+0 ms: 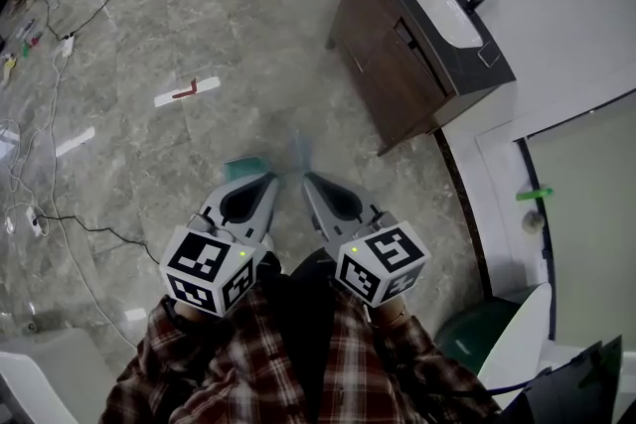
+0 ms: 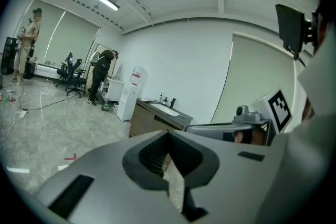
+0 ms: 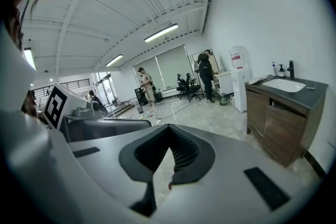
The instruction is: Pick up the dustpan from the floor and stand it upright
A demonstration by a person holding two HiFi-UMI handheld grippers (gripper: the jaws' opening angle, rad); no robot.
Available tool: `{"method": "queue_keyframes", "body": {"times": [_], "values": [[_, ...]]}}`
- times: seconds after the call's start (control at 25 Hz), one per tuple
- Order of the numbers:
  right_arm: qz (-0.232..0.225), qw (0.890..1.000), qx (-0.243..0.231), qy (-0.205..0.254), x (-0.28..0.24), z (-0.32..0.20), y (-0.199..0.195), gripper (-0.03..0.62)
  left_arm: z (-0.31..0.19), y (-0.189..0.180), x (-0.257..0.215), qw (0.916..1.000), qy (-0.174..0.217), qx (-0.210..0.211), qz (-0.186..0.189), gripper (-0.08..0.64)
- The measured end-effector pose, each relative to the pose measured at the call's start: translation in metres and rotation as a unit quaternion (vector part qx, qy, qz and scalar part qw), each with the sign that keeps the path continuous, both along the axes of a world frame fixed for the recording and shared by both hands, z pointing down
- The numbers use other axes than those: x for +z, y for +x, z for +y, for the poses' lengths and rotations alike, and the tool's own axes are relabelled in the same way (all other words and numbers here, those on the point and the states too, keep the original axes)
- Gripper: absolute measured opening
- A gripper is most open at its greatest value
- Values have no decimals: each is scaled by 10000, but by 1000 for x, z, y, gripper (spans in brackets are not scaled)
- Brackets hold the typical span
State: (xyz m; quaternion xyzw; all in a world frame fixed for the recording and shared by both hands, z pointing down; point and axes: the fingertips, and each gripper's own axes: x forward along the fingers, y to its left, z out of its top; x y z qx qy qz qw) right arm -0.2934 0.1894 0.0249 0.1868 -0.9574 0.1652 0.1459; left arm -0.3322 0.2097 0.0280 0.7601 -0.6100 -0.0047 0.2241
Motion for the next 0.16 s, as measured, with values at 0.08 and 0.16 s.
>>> {"method": "queue_keyframes", "body": {"times": [0.08, 0.16], "values": [[13, 10000, -19, -16, 0, 0, -1, 11, 1, 0, 0, 10000, -14, 1, 6, 0], [27, 10000, -38, -30, 1, 1, -2, 11, 3, -1, 1, 10000, -28, -6, 17, 0]]}}
